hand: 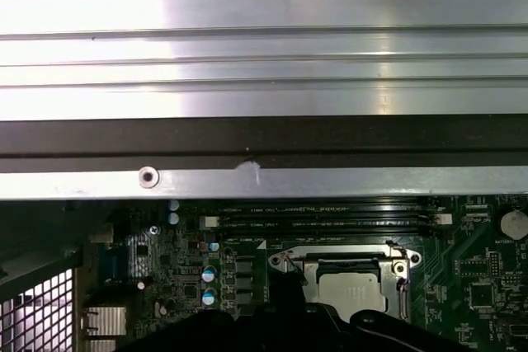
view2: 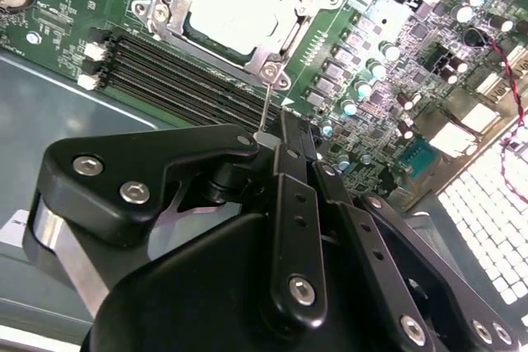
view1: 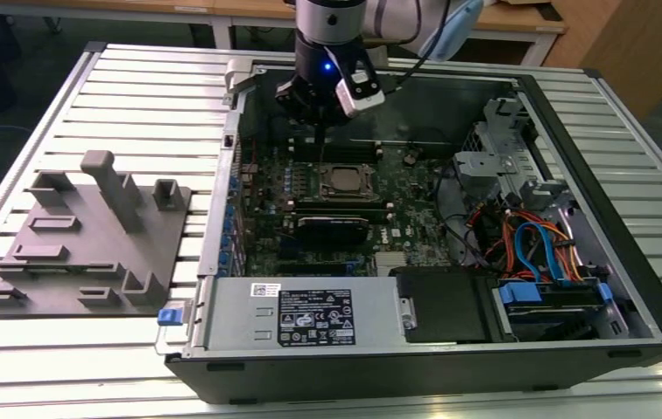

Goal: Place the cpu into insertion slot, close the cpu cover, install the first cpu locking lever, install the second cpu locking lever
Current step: 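Install the first cpu locking lever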

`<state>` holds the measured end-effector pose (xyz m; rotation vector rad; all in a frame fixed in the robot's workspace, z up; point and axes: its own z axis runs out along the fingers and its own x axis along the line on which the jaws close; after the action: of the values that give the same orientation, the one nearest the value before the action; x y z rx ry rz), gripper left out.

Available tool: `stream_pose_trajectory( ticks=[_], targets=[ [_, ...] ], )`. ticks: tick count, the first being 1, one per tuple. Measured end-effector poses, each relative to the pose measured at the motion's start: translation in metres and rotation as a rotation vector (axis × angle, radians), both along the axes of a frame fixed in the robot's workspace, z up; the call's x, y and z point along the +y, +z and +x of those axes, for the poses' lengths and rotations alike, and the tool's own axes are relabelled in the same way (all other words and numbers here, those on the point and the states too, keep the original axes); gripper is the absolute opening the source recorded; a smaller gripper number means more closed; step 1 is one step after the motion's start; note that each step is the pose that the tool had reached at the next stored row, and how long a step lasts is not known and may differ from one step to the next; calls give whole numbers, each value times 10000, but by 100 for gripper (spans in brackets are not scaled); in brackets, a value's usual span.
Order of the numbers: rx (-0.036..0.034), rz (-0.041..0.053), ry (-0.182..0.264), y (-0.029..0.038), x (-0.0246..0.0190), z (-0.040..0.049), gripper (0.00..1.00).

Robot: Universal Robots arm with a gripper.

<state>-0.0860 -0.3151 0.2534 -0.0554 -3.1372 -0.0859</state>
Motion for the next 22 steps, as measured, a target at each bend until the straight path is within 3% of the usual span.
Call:
stream_pose_trajectory(
  ticks=[22],
  targets=[
    [0, 0, -49, 0, 0, 50, 11]
  ],
)
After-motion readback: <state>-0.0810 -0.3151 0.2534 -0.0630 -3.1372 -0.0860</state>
